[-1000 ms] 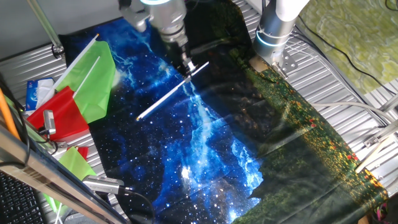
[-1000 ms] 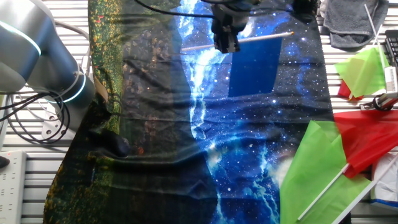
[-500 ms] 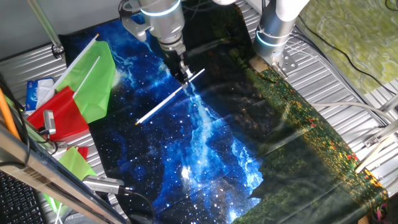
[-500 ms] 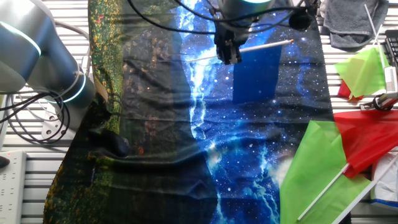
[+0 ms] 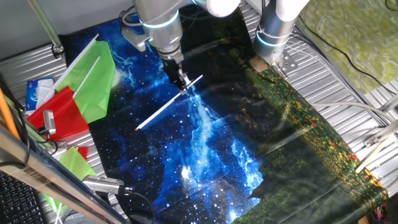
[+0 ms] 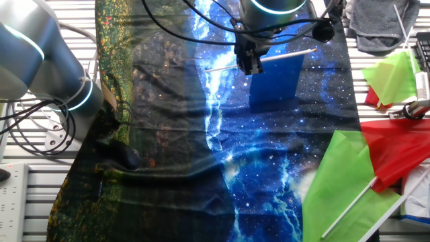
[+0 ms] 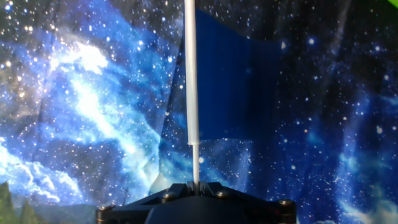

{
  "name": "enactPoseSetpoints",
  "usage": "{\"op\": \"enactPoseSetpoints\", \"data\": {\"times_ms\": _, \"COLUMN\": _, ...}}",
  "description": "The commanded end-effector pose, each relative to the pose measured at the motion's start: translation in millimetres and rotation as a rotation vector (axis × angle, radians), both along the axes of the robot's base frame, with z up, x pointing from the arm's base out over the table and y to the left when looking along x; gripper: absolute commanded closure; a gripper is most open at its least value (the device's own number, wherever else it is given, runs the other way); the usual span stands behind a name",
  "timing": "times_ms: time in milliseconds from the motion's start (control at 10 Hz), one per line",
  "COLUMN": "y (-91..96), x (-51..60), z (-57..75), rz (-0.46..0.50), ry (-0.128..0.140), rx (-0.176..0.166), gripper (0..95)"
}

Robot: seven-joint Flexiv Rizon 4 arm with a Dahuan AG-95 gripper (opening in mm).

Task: Wave the flag

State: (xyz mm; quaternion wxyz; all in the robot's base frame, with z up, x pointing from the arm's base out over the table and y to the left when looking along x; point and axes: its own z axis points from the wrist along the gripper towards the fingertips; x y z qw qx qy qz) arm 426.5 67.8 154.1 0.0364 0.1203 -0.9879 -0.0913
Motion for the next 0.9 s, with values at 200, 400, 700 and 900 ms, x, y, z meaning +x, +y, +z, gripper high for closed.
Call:
{"op": "enactPoseSetpoints", "data": {"times_ms": 200, "y": 0.4, "x": -3.8, "z": -0.9, "rz": 0.004, "ry": -0.026, "rx": 0.005, "gripper": 95.0}}
{"op": "enactPoseSetpoints", "data": {"times_ms": 400, "y": 0.9, "x": -10.7, "z": -6.3, "rz": 0.028, "ry": -0.047, "rx": 0.007, "gripper": 76.0}}
{"op": "enactPoseSetpoints", "data": {"times_ms": 700, "y": 0.8, "x": -11.5, "z": -6.7, "rz": 0.046, "ry": -0.037, "rx": 0.01, "gripper": 38.0}}
{"op": "enactPoseSetpoints", "data": {"times_ms": 900, "y": 0.8, "x": -11.3, "z": -6.5, "rz": 0.043, "ry": -0.025, "rx": 0.008, "gripper": 38.0}}
